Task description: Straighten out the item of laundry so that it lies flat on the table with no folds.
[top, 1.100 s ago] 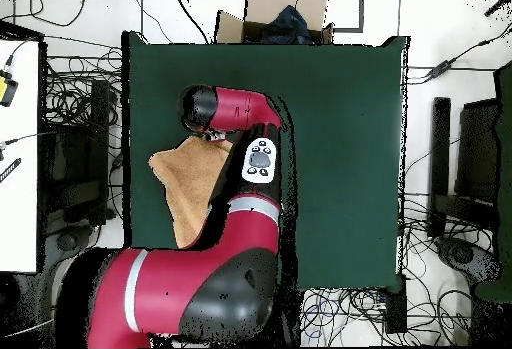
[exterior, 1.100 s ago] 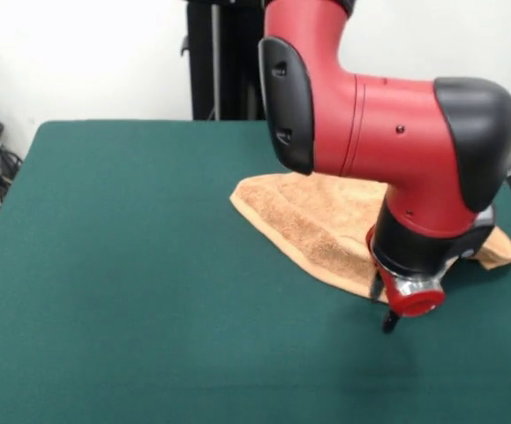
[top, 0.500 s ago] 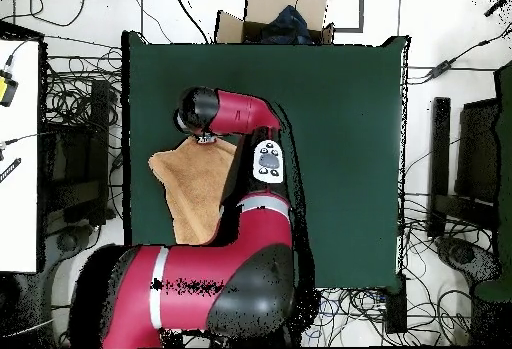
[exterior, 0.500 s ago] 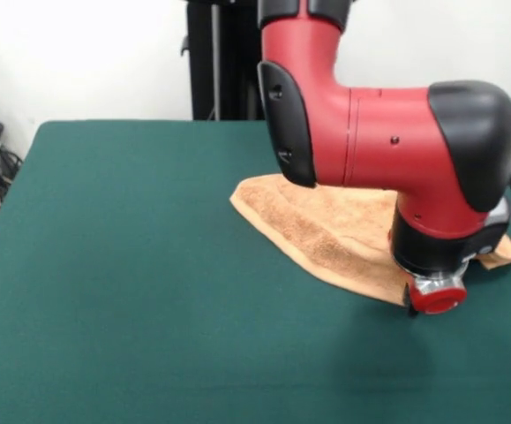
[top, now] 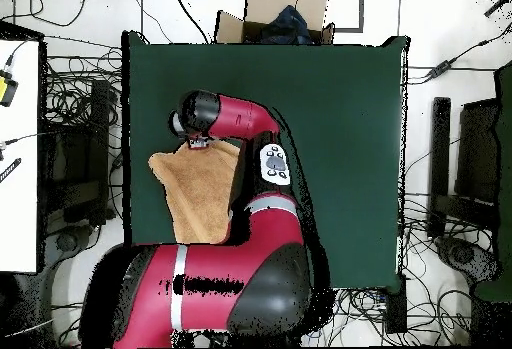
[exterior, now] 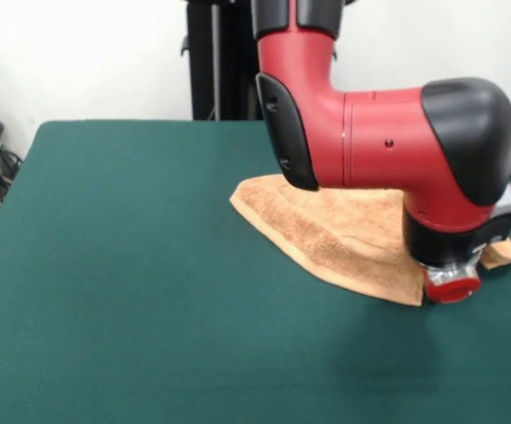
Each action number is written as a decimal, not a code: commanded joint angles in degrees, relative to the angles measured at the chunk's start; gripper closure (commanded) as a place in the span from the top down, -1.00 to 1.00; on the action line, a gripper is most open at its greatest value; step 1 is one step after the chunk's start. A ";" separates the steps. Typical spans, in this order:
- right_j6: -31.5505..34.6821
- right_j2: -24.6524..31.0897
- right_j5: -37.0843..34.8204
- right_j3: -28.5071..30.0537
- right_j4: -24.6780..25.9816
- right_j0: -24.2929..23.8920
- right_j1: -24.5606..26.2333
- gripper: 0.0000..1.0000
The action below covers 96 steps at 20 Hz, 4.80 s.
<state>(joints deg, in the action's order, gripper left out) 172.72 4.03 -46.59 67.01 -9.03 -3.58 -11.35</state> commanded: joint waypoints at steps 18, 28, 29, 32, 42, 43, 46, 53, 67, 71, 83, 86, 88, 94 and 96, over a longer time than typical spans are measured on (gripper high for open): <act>-1.80 5.77 -7.13 11.48 1.12 1.46 -3.35 -1.00; 4.45 -1.89 -9.47 7.22 3.84 6.32 -3.37 -1.00; 4.54 -2.21 -9.08 7.34 3.64 6.48 -3.54 -1.00; 4.21 -3.62 -7.17 6.35 3.63 6.10 -3.03 -1.00; 4.68 -9.10 -0.82 4.79 4.39 8.55 -2.94 -1.00; 4.91 -9.41 -0.17 4.85 4.08 8.80 -2.97 -1.00; 4.97 -10.69 0.49 4.15 4.38 9.53 -2.84 -1.00; 3.59 -10.72 1.05 5.22 2.92 9.14 -4.69 -1.00; 6.09 -13.25 9.66 7.68 2.32 12.84 -5.96 -1.00; 6.74 -15.71 12.83 6.96 3.17 14.56 -4.98 -1.00; 6.13 -18.81 20.12 11.71 2.79 15.89 -5.40 -1.00; 4.27 -19.21 19.45 11.53 3.14 15.01 -5.12 -1.00; 3.62 -19.53 19.50 11.69 3.19 14.82 -4.87 -1.00; 0.96 -19.73 17.12 11.74 3.79 13.70 -3.49 -1.00; 0.26 -19.47 15.90 12.31 3.77 13.28 -3.59 -1.00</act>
<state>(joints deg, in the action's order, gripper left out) 172.72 -15.49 -28.84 72.26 -8.94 10.96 -17.34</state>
